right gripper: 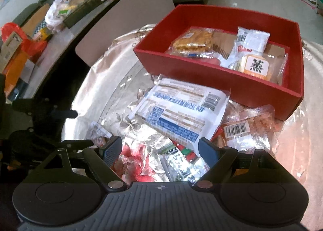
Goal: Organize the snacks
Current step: 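Lower the left gripper onto the white sauce packet while the right gripper lowers onto the Kaprons wafer, then close the left gripper on the white sauce packet while the right gripper closes on the Kaprons wafer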
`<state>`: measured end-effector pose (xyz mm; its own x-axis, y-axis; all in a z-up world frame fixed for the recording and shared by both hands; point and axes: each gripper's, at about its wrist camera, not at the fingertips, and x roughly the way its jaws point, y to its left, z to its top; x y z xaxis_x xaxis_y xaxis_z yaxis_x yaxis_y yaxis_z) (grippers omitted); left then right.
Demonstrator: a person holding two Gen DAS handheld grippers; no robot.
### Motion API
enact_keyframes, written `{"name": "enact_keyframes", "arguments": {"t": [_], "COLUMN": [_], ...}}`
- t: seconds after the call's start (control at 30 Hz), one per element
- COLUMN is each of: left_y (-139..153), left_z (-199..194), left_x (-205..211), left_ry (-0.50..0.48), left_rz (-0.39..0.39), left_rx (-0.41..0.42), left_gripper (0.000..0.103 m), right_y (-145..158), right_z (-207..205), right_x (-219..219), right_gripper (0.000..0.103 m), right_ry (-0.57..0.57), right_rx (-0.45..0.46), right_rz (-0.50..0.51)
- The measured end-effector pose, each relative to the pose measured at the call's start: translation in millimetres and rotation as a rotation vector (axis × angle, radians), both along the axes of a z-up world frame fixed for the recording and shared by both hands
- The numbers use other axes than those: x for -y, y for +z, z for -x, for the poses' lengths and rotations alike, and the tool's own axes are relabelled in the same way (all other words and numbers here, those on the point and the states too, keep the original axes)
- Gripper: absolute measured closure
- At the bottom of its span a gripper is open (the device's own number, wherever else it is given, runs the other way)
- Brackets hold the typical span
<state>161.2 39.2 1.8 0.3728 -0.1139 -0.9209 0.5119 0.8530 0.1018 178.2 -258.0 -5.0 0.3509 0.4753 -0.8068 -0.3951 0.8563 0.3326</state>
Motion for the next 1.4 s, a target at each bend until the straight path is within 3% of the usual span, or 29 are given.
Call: {"name": "enact_keyframes", "arguments": {"t": [0.17,0.33,0.43,0.63,0.73,0.9,0.97,1.03,1.17,1.27,1.4], "left_y": [-16,-36,-44,-43,-44,-42,-45,-44,-40,-42,-40], "left_z": [6,4,1,6,10,15,26,37,25,12,27], "left_x": [5,10,10,15,21,17,20,26,24,22,37], "left_ry": [-0.178,-0.291,-0.297,-0.314,-0.331,-0.216,-0.203,-0.238,-0.085,0.037,0.097], "left_rz": [-0.071,-0.114,-0.117,-0.105,-0.129,-0.078,-0.087,-0.129,-0.076,-0.086,-0.17], "left_rx": [-0.033,-0.082,-0.067,-0.02,-0.003,-0.051,-0.106,-0.087,-0.112,-0.128,-0.041], "left_gripper": [0.036,0.036,0.026,0.026,0.026,0.037,0.038,0.041,0.042,0.04,0.04], "right_y": [-4,-11,-18,-34,-41,-49,-49,-48,-45,-51,-54], "right_z": [-3,-3,-2,-3,-5,-3,-2,0,2,-2,4], "right_x": [8,17,18,3,-12,-29,-30,-32,-38,-42,-50], "right_gripper": [0.015,0.015,0.015,0.013,0.006,0.003,0.003,0.004,0.004,0.003,0.0], "right_ry": [-0.011,-0.022,-0.014,0.033,0.073,0.108,0.106,0.121,0.136,0.128,0.117], "right_rx": [-0.023,-0.05,-0.072,-0.107,-0.1,-0.086,-0.084,-0.088,-0.069,-0.073,-0.045], "right_rz": [0.003,0.018,0.034,0.096,0.15,0.204,0.207,0.198,0.199,0.213,0.241]}}
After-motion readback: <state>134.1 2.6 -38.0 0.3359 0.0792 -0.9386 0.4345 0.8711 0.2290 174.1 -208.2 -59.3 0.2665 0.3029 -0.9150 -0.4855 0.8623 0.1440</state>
